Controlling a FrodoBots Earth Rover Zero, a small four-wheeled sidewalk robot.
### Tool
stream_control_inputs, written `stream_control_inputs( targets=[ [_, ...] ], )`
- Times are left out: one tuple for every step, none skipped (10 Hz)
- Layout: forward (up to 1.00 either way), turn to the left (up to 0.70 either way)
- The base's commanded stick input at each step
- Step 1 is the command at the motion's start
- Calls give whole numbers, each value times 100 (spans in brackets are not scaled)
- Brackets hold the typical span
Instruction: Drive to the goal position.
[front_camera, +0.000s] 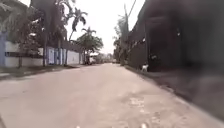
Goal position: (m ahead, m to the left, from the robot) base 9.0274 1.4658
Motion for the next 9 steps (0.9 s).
stream_control_inputs(
  targets=[
    [100,-39],
    [100,-37],
    [100,-26],
    [100,0],
    [100,0],
    [100,0],
    [100,0],
    [100,0],
    [100,0]
  ],
)
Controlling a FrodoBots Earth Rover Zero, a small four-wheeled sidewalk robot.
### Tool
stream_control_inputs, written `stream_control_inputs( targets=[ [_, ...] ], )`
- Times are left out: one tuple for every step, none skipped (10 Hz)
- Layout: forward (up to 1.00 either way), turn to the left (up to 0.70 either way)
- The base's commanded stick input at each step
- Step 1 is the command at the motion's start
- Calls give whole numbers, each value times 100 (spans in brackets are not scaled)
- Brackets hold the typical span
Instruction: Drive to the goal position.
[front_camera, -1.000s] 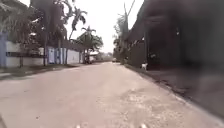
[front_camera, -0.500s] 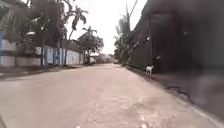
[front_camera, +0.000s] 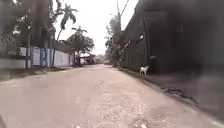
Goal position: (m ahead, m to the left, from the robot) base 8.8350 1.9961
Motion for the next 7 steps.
stream_control_inputs(
  targets=[
    [100,0],
    [100,0],
    [100,0],
    [100,0],
    [100,0],
    [100,0],
    [100,0]
  ],
)
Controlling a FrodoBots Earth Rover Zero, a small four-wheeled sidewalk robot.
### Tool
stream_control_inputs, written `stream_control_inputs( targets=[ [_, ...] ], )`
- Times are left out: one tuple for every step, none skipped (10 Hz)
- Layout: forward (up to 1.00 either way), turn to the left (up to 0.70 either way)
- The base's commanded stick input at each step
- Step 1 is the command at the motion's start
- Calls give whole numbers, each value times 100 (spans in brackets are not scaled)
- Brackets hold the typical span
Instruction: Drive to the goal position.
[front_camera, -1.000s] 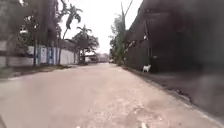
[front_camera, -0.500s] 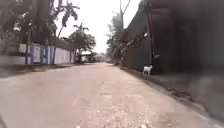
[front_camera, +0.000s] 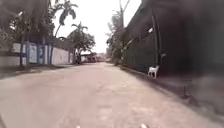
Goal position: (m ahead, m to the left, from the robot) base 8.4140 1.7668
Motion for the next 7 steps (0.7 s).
stream_control_inputs(
  targets=[
    [100,0],
    [100,0],
    [100,0],
    [100,0],
    [100,0],
    [100,0],
    [100,0]
  ],
)
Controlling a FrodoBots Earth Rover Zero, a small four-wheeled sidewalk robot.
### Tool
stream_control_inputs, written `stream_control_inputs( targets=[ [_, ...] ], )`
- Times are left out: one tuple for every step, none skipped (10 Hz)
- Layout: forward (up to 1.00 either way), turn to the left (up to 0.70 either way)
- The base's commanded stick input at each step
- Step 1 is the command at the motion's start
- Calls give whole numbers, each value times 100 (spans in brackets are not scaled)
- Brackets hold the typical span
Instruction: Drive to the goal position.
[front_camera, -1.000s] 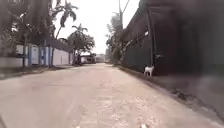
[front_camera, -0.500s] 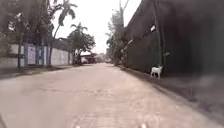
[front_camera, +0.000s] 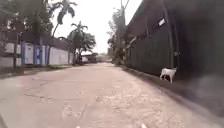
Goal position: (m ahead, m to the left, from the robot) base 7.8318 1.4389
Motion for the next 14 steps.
stream_control_inputs(
  targets=[
    [100,0],
    [100,-8],
    [100,-37],
    [100,-32],
    [100,-4],
    [100,0],
    [100,0],
    [100,0],
    [100,0],
    [100,0],
    [100,0],
    [100,0],
    [100,0],
    [100,0]
  ],
)
